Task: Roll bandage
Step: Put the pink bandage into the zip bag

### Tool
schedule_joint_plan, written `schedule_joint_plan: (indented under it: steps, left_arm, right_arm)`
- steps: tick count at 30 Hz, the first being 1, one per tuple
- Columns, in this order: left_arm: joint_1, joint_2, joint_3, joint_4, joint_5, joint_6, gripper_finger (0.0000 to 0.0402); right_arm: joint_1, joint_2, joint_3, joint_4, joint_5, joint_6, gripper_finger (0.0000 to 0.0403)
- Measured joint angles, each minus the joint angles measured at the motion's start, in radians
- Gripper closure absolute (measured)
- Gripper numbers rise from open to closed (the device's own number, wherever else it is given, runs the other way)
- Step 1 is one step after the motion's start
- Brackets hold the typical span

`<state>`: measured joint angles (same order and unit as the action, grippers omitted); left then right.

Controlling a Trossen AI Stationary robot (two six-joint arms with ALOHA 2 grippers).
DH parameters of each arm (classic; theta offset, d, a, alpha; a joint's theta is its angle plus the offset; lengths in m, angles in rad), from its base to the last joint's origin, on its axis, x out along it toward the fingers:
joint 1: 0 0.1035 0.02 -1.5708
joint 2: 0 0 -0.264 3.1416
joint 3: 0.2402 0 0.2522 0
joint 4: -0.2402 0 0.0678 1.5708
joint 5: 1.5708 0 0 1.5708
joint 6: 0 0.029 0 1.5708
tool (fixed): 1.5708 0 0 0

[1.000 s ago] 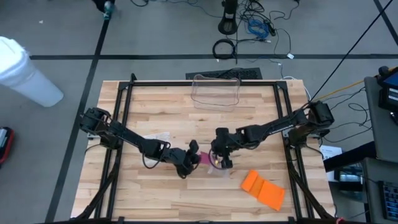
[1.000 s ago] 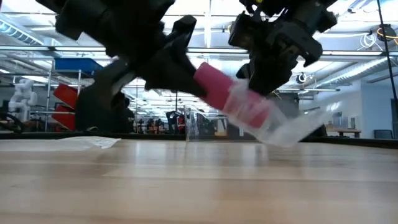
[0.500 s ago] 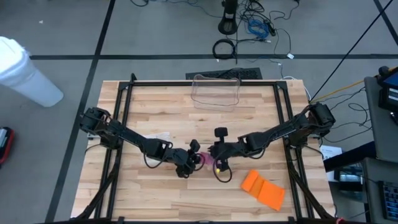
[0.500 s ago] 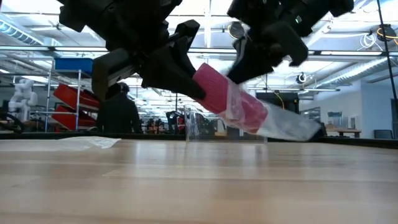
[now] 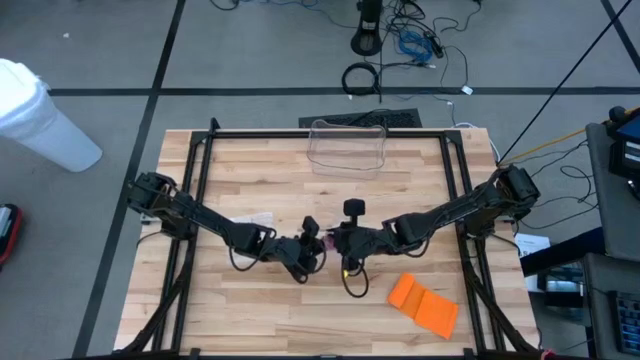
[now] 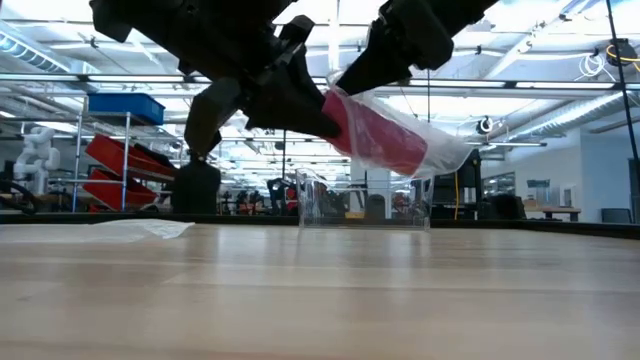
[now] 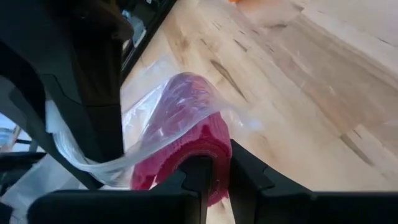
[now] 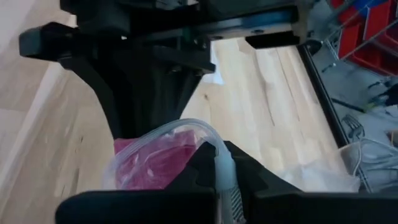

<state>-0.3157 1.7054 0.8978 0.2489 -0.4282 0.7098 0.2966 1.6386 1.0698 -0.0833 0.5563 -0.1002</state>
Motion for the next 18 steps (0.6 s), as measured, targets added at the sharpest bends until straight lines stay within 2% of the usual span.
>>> schedule_joint_plan:
  steps: [4,8,12,15,18]
  left_arm:
    - [0.001,-0.014,-0.001,-0.002,-0.005,-0.049,0.0355]
    - [0.016,-0.049,-0.001,-0.064,-0.004,-0.134,0.0360]
    - [0.071,-0.111,0.013,-0.197,0.091,-0.283,0.0356]
    - [0.107,-0.153,0.015,-0.241,0.190,-0.339,0.0331]
    - [0.121,-0.176,0.015,-0.271,0.234,-0.364,0.0289]
  right_arm:
    - [-0.001,0.000,0.001,-0.016,0.006,0.091,0.0402]
    - [0.010,0.000,0.003,-0.016,0.078,0.120,0.0402]
    - [0.020,0.000,0.003,-0.006,0.134,0.119,0.0403]
    - [0.019,0.000,0.003,-0.002,0.133,0.119,0.0403]
    - [0.019,0.000,0.003,-0.002,0.131,0.133,0.0403]
